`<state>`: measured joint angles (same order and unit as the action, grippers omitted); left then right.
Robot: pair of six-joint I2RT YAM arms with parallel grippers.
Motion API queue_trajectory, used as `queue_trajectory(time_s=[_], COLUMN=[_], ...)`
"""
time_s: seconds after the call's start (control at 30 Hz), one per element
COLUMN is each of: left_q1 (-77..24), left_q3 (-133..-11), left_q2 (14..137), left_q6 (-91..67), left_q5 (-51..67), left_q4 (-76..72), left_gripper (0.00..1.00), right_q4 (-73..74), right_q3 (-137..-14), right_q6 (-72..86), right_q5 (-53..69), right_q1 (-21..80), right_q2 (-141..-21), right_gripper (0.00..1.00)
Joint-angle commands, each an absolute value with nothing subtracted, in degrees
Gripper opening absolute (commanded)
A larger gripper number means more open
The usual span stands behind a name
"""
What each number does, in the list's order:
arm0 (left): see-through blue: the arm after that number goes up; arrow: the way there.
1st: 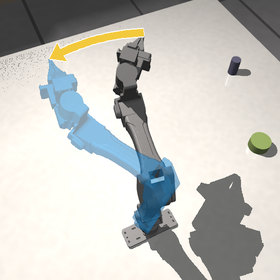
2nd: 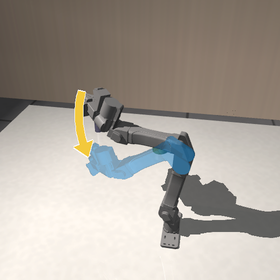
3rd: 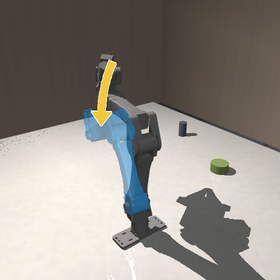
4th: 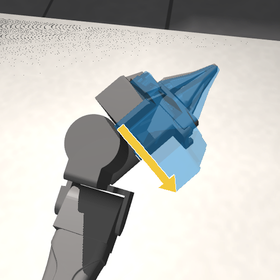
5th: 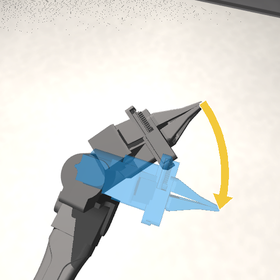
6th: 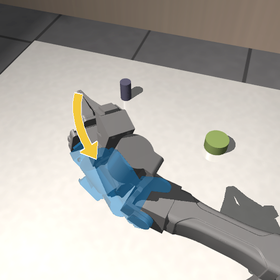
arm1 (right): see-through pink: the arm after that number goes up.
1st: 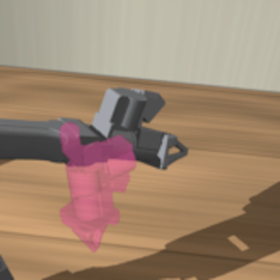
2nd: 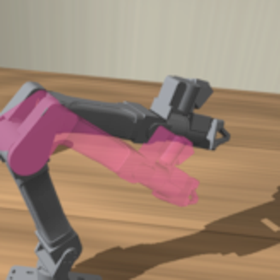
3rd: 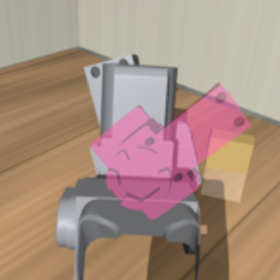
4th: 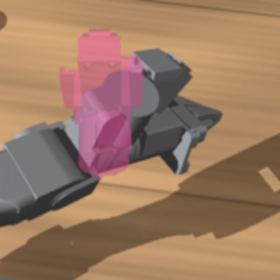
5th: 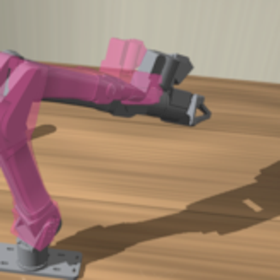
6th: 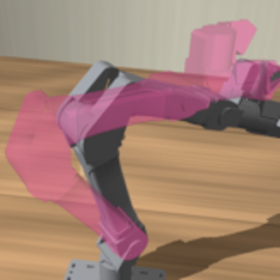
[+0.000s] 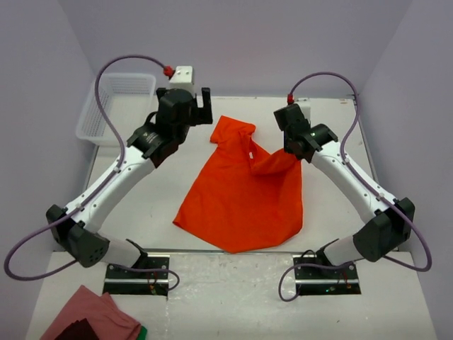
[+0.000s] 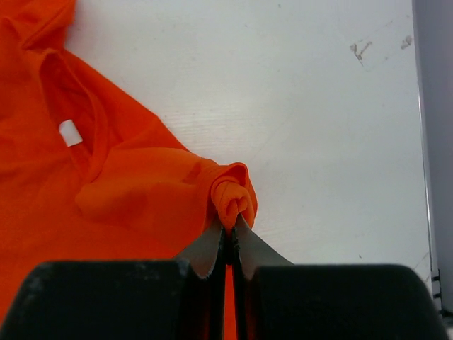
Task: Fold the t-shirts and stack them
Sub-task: Flatten out the tshirt
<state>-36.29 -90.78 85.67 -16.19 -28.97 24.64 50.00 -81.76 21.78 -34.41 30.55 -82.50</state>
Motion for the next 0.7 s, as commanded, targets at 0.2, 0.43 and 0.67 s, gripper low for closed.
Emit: queue_trajectory(time_s=[0.2, 0.43, 0.67], left_q1=[-31.7, -30.1, -30.1], left_q3=[-60.1, -50.6, -43.8], left_q2=[79.3, 73.4, 66.4], left_q6=[-27.7, -31.8, -34.9], left_q5=[-16.5, -11.0, -1.9], left_q4=[24.5, 24.6, 27.1], left_gripper=[0.75, 0.64, 0.49], right_q4=[47.3, 44.6, 40.5], right_q3=[-83.2, -79.9, -78.7], right_q6=[23.5, 23.8, 23.5], right_q5=[-33.8, -30.0, -23.1], right_q1=[20.3, 12.7, 9.4], right_q2=[-87.7, -90.3, -89.7], right_gripper=[0.0, 0.0, 0.99])
